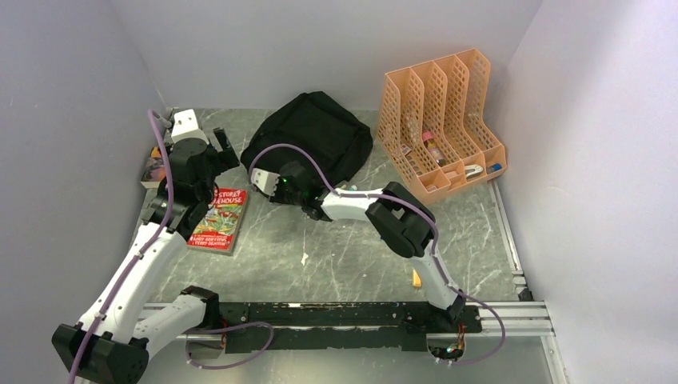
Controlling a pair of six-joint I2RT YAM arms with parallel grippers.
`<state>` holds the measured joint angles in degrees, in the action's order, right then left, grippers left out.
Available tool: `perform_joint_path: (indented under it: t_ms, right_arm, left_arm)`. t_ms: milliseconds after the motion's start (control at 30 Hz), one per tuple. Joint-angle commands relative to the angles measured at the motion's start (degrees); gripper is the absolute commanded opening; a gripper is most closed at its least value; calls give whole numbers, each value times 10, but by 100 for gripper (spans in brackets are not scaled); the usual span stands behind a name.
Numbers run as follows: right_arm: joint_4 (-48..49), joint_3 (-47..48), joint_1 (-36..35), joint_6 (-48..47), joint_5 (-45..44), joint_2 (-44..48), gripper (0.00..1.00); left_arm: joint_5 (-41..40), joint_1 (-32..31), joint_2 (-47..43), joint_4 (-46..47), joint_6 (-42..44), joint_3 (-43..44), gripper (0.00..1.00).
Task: Pack the student bag
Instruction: Move the student bag to the center of the board.
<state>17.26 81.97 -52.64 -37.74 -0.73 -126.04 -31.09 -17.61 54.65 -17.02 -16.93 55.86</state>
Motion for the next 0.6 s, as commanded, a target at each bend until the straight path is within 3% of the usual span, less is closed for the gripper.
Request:
perform_joint_path:
  t_ms: [0, 167, 333, 567]
  right_arm:
    - [5, 32, 14, -6, -22, 25, 6]
    - [23, 4, 24, -14, 42, 93, 2]
    - [125, -96, 32, -87, 86, 173, 0]
    - [-29, -60, 64, -86, 168, 237, 0]
  left_arm:
    - [-12, 2, 6, -3, -5, 22, 98]
    - [30, 2, 28, -5, -37, 38, 97]
    - [71, 4, 51, -54, -69, 95, 98]
    - [67, 7, 63, -117, -95, 142, 97]
